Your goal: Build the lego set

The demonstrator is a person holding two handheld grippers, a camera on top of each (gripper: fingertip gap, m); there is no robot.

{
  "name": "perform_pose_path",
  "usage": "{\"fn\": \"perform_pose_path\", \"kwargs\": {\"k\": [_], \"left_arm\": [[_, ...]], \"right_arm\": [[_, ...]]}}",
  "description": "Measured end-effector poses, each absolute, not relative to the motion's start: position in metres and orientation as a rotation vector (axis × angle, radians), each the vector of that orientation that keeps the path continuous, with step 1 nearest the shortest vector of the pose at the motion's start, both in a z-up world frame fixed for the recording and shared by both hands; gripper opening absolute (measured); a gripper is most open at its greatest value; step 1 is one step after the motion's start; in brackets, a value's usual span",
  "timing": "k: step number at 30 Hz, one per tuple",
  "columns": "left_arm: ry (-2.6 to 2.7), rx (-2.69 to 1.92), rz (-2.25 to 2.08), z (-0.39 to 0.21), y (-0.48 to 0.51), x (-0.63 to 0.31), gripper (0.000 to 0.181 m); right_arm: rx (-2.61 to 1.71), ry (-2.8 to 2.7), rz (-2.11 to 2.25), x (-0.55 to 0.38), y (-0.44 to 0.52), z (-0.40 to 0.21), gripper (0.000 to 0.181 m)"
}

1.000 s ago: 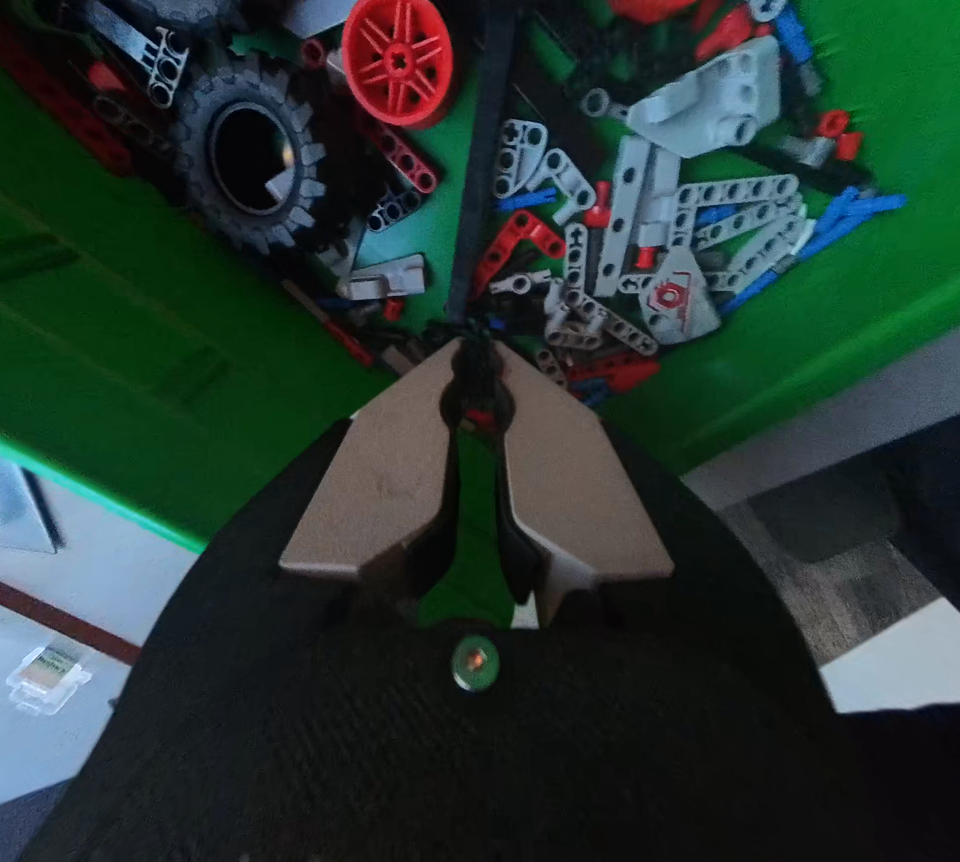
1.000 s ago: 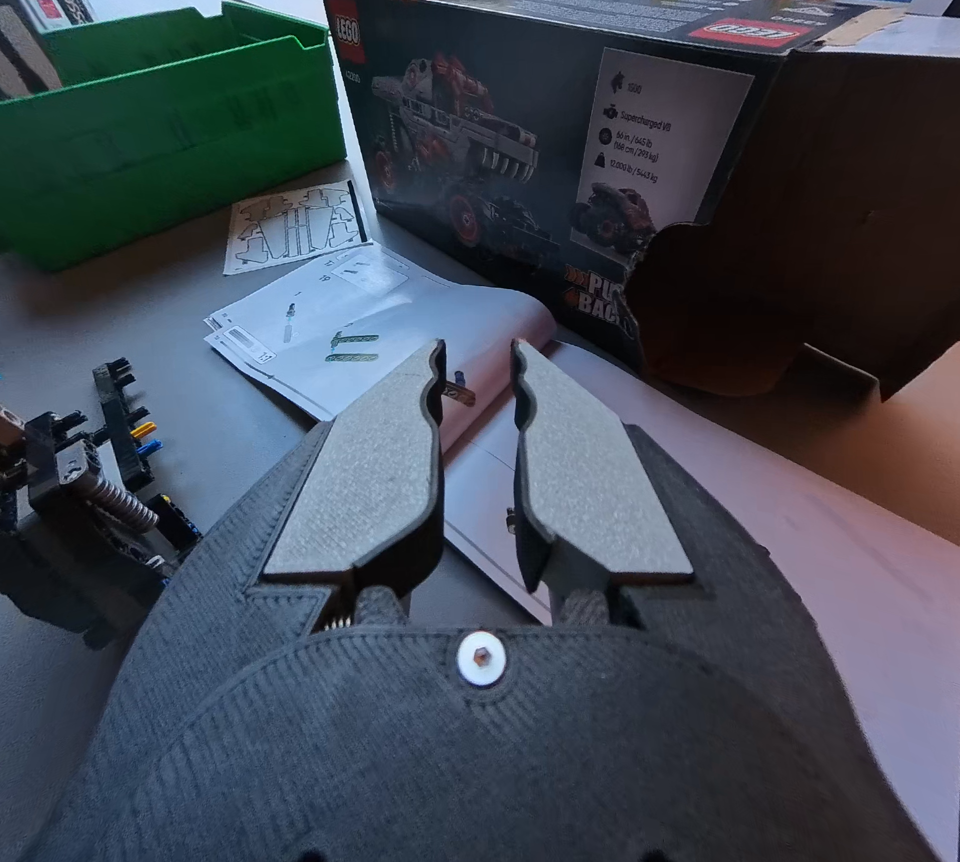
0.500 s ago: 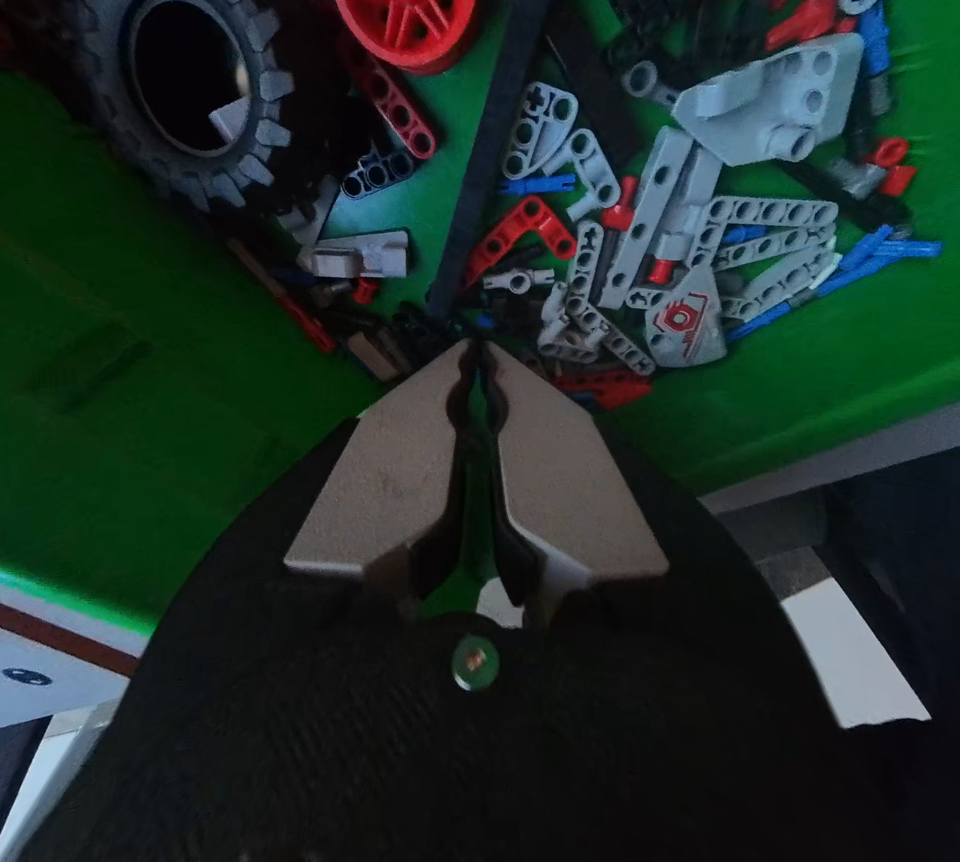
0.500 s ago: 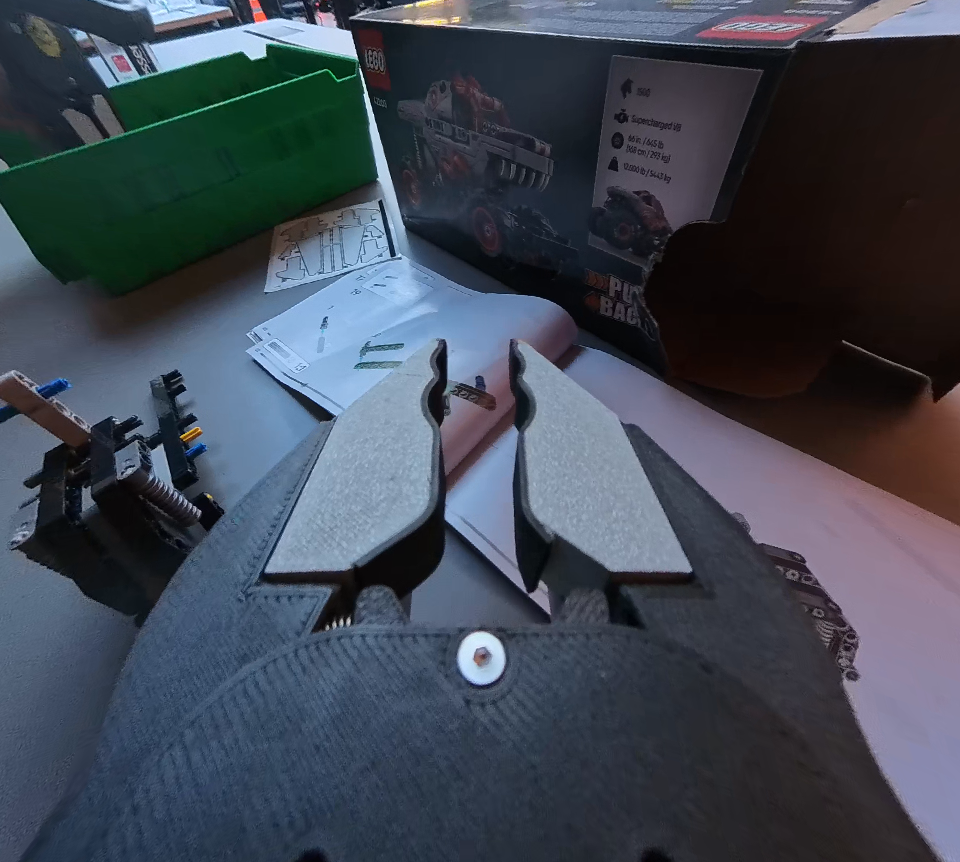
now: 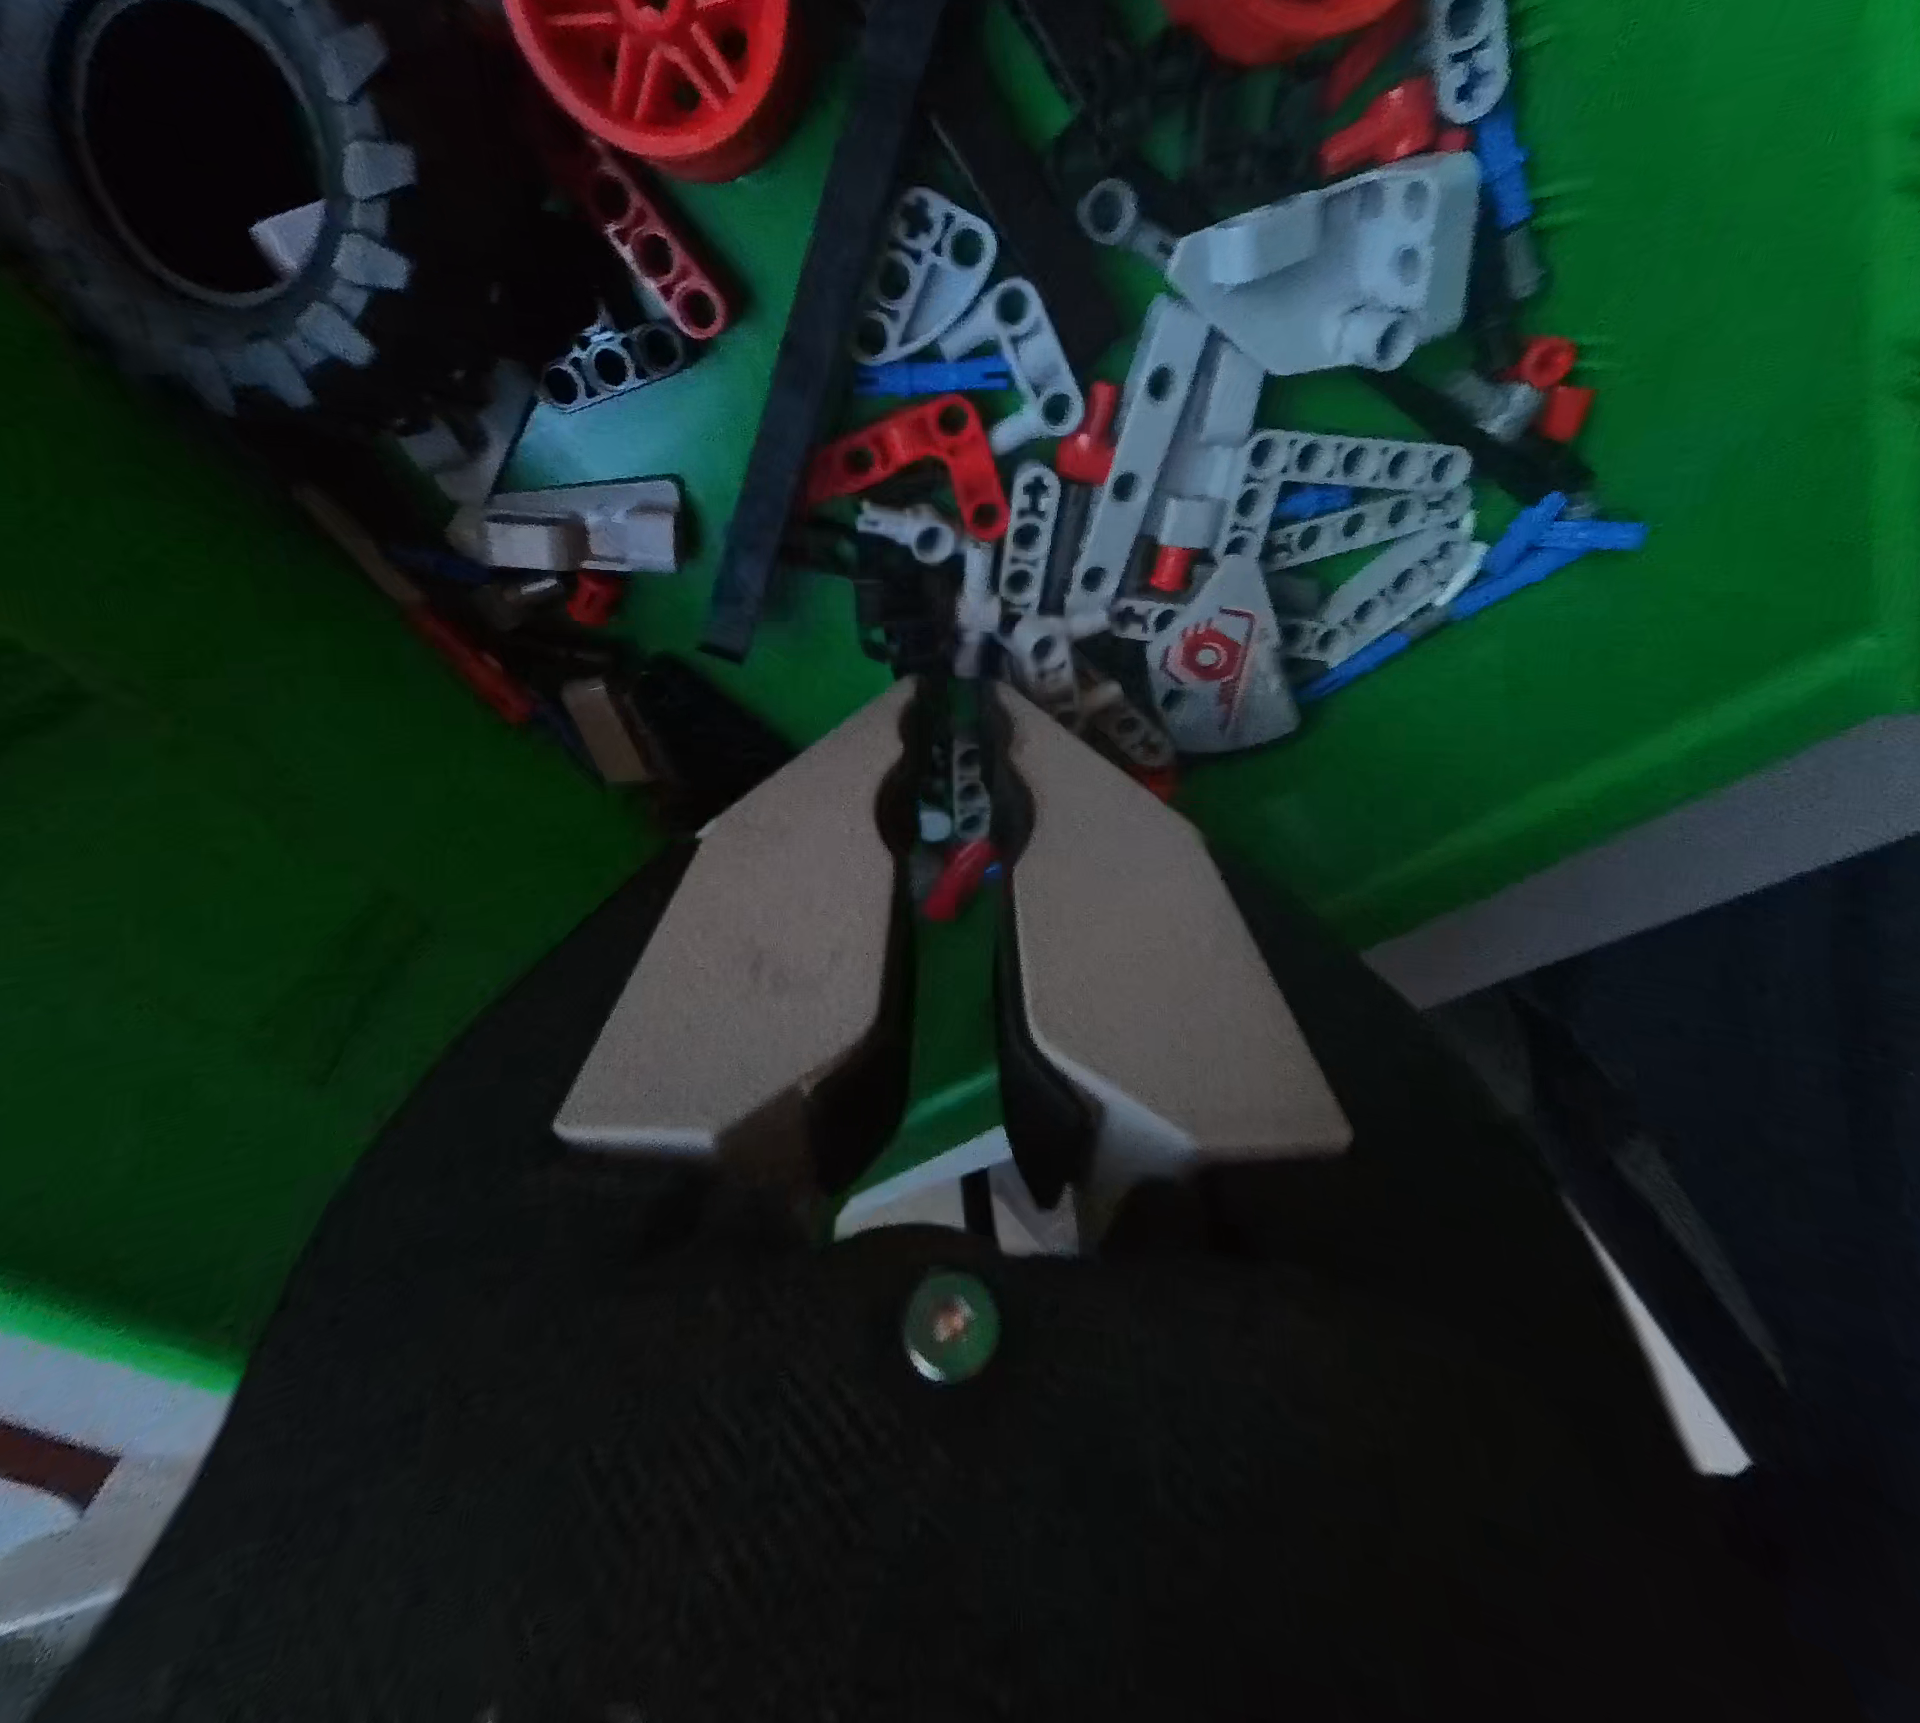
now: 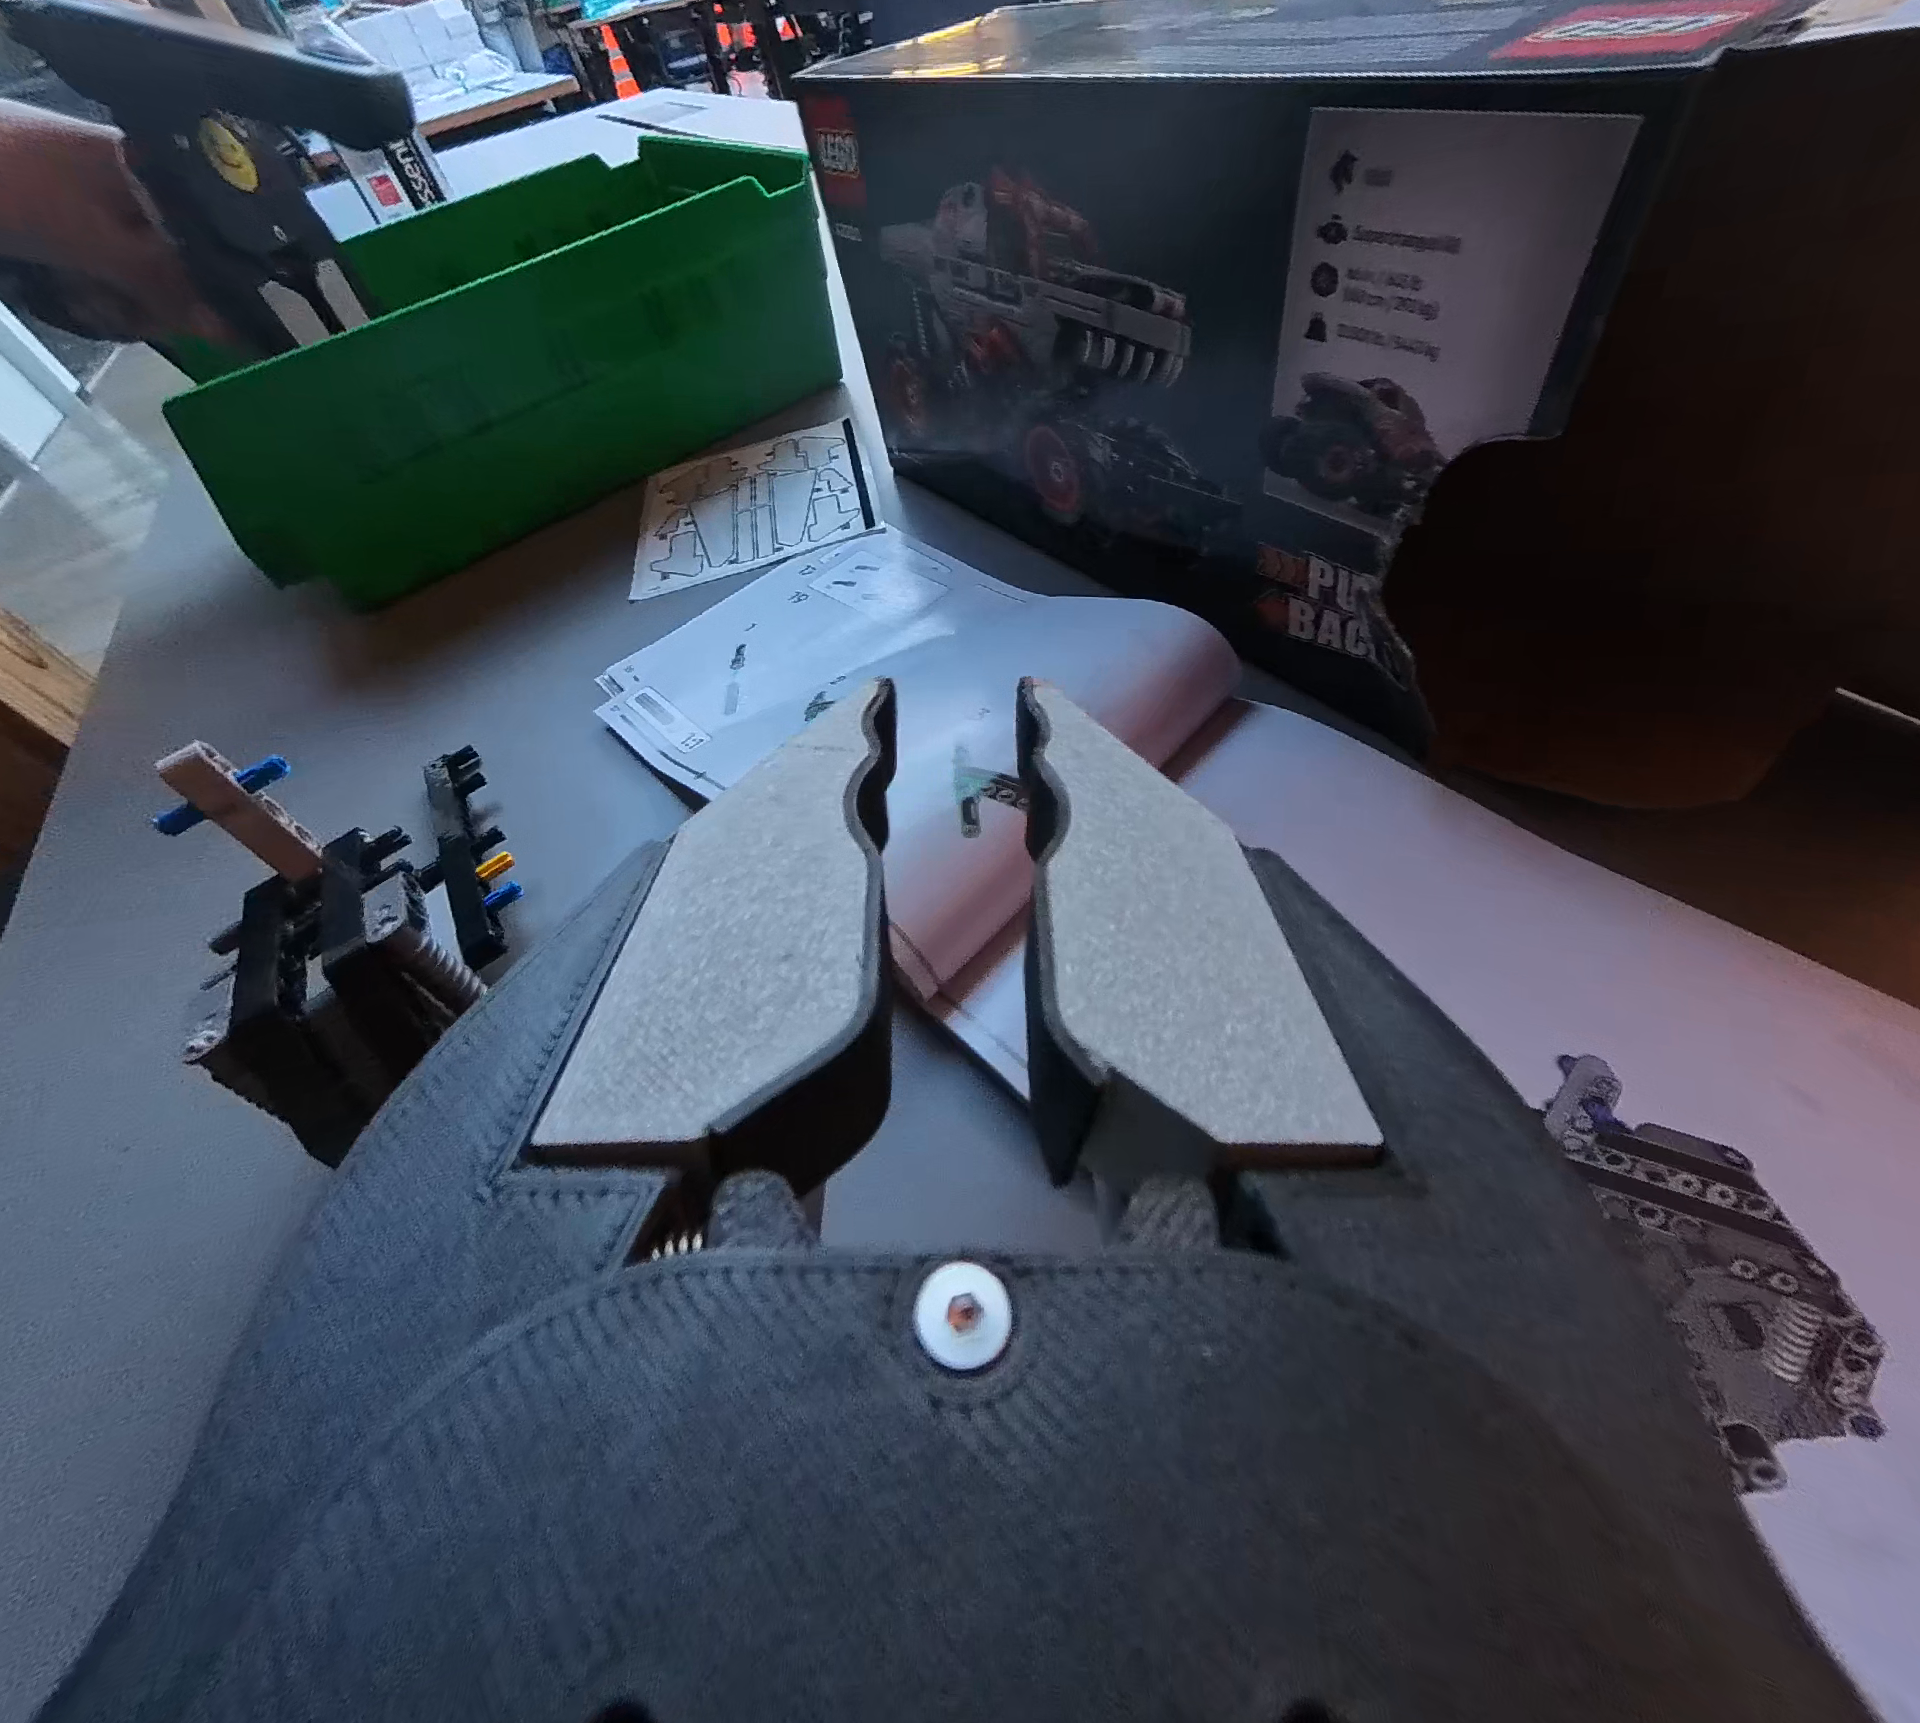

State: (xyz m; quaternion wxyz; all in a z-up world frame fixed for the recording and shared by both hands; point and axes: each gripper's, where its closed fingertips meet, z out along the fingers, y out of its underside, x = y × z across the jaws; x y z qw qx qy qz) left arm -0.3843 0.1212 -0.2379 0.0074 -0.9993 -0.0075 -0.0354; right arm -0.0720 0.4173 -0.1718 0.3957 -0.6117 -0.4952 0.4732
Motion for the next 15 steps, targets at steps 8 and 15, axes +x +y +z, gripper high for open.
{"fn": "perform_pose_path", "kwargs": {"k": [8,15], "left_arm": [[-0.032,-3.127,0.057,-0.237,0.117,-0.394,0.013],[-0.012,-3.116,0.063,-0.233,0.116,-0.398,0.011]], "right_arm": [[-1.545,-1.264,1.205,-0.072,0.414,-0.171,0.02],[-1.551,-1.266,1.211,-0.073,0.414,-0.172,0.019]]}}
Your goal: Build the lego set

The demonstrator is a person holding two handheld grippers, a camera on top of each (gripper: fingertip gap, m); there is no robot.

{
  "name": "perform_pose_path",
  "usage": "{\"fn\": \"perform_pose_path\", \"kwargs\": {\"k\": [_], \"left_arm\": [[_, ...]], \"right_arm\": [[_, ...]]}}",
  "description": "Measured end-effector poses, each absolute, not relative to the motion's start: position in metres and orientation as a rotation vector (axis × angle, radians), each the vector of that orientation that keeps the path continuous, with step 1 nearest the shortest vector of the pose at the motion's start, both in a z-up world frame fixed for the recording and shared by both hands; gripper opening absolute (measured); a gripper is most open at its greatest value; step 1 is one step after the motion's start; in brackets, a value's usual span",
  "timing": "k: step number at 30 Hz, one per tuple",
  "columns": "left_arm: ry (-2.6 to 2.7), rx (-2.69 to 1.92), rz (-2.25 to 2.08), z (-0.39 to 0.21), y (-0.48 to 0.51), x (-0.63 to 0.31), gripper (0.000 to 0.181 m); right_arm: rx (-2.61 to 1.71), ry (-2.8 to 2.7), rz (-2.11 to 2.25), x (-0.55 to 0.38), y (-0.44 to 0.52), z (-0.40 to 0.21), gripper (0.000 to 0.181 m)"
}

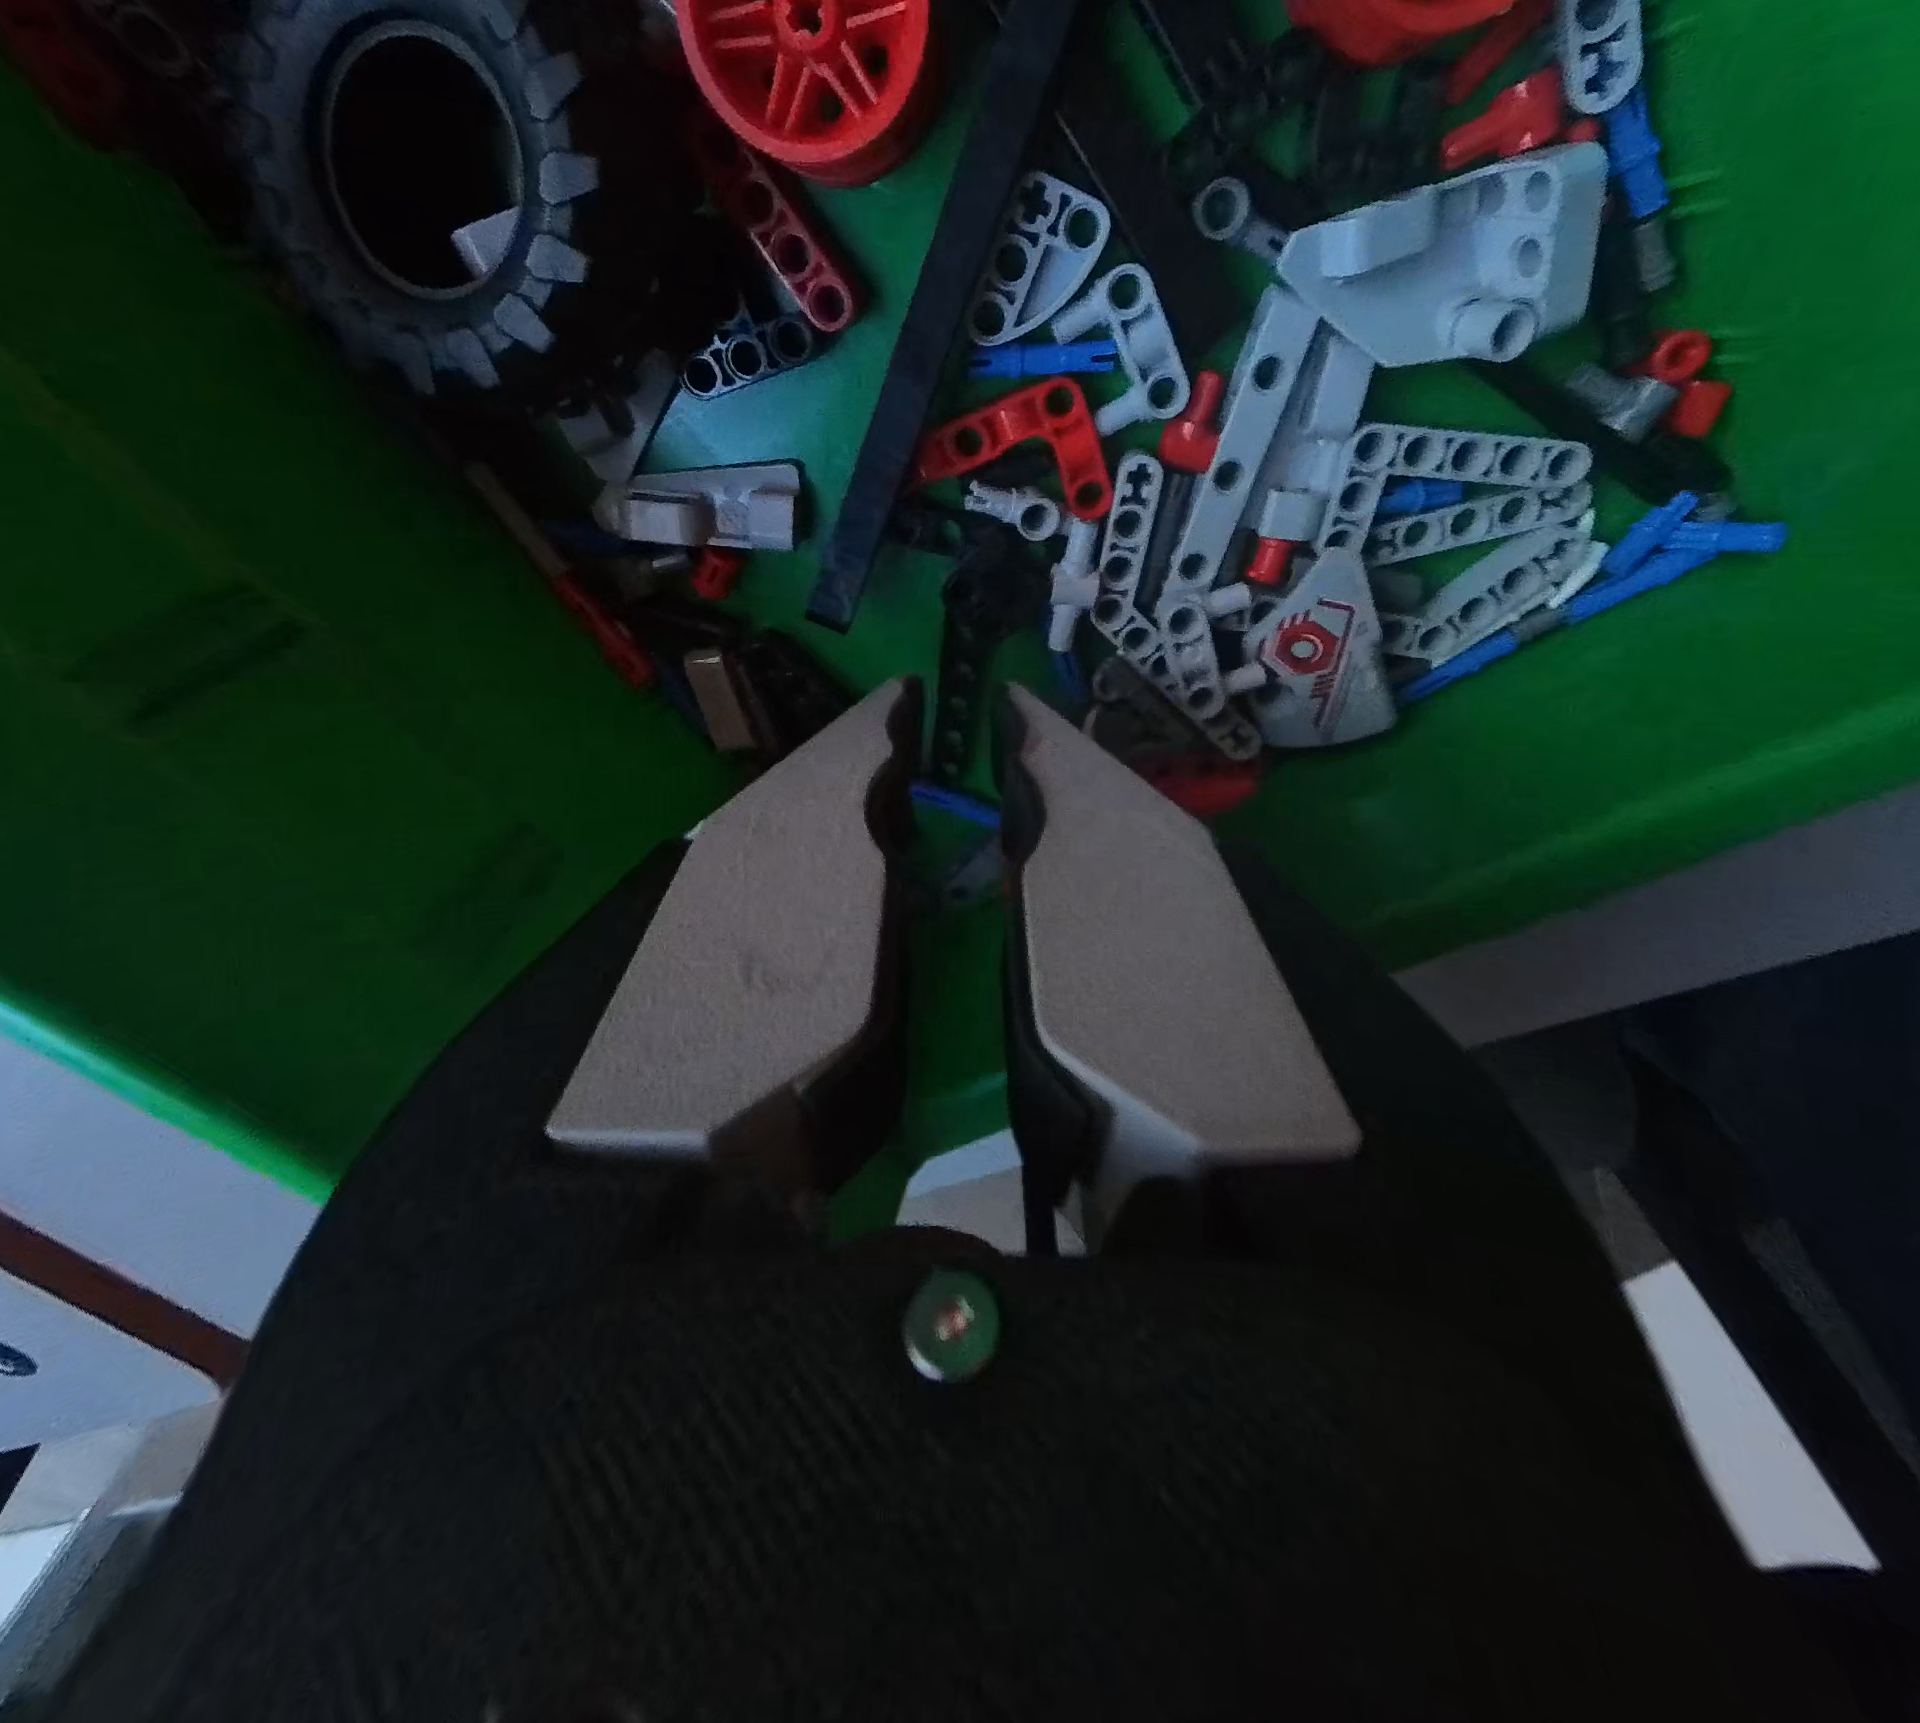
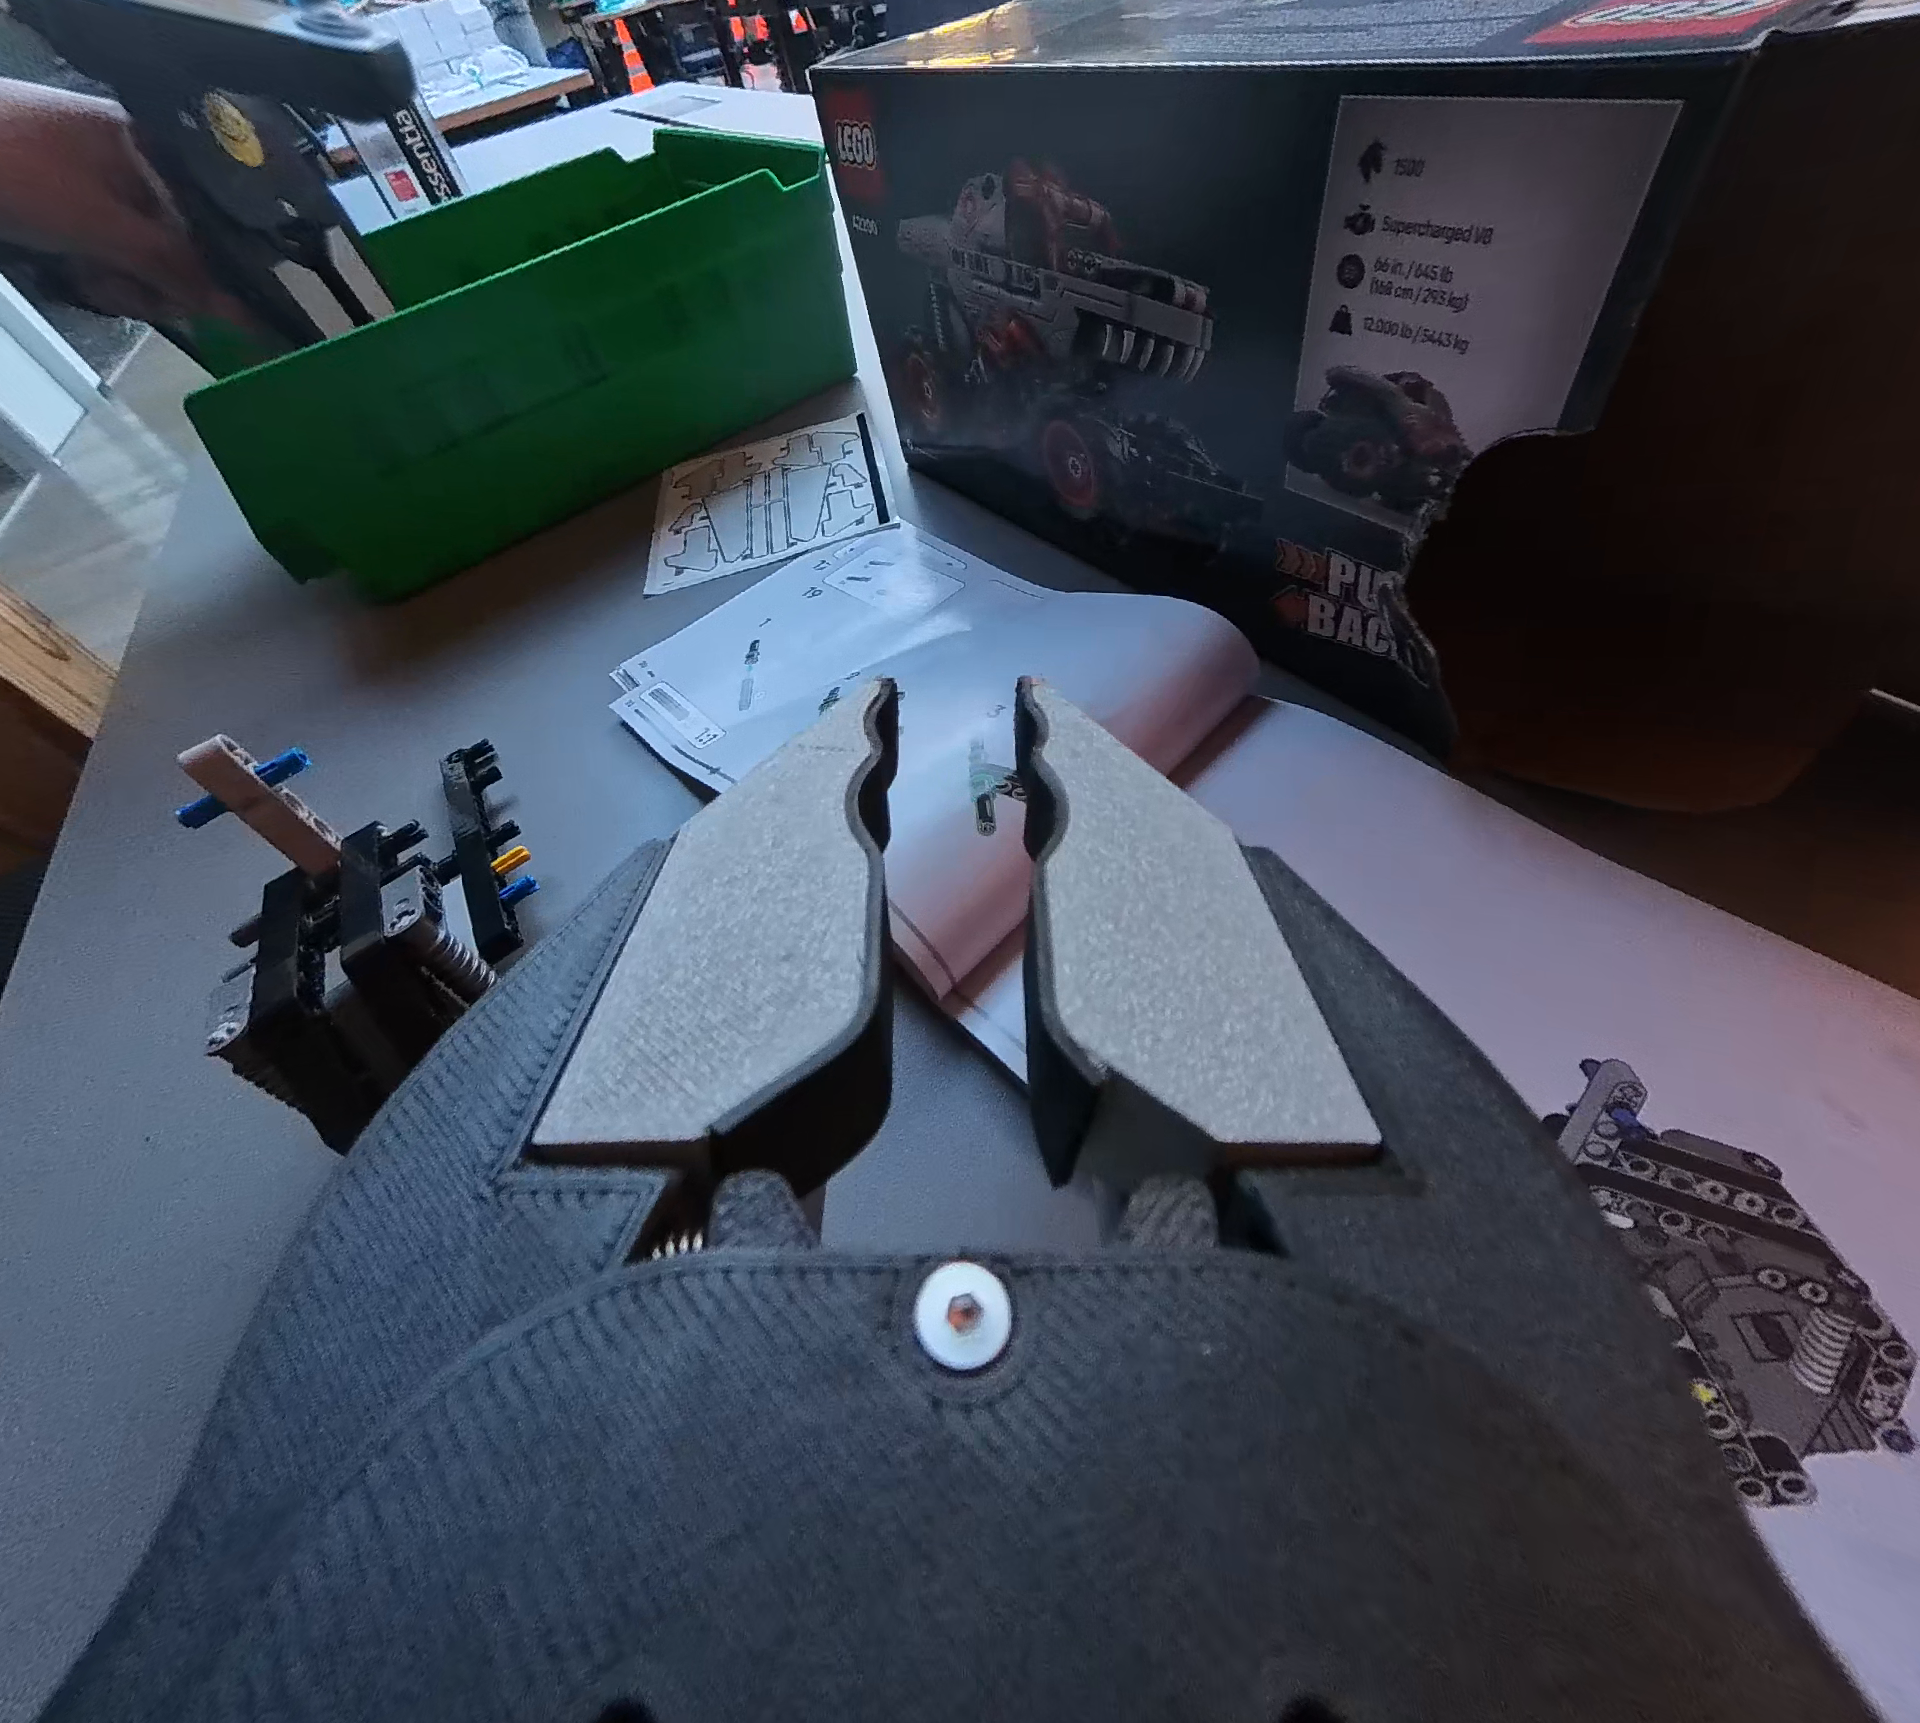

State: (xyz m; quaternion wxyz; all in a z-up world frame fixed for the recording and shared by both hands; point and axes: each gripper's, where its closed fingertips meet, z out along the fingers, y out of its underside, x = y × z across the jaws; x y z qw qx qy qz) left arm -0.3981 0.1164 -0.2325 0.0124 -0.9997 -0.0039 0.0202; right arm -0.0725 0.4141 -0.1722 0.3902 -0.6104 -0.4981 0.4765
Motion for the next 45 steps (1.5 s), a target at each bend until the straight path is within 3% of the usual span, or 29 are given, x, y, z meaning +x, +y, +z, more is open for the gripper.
{"fn": "perform_pose_path", "kwargs": {"k": [3,10,19,23,32,39,45], "left_arm": [[-0.012,-3.171,0.044,-0.242,0.109,-0.398,0.019],[0.142,-3.172,0.175,-0.238,0.109,-0.401,0.008],[0.146,-2.974,0.362,-0.176,0.126,-0.401,0.006],[0.279,-2.681,0.409,-0.132,0.167,-0.365,0.006],[0.464,-1.92,0.219,-0.03,0.283,-0.23,0.006],[0.351,-1.634,-0.203,-0.013,0.314,-0.188,0.006],[0.289,-1.611,-0.397,-0.035,0.318,-0.173,0.005]], "right_arm": [[-1.552,-1.262,1.214,-0.072,0.414,-0.172,0.019],[-1.549,-1.258,1.216,-0.072,0.415,-0.171,0.019],[-1.518,-1.271,1.21,-0.072,0.409,-0.165,0.019],[-1.491,-1.236,1.193,-0.066,0.412,-0.155,0.018],[-1.473,-1.212,1.219,-0.062,0.412,-0.146,0.02],[-1.47,-1.244,1.243,-0.063,0.407,-0.147,0.021],[-1.45,-1.311,1.29,-0.069,0.394,-0.146,0.023]]}}
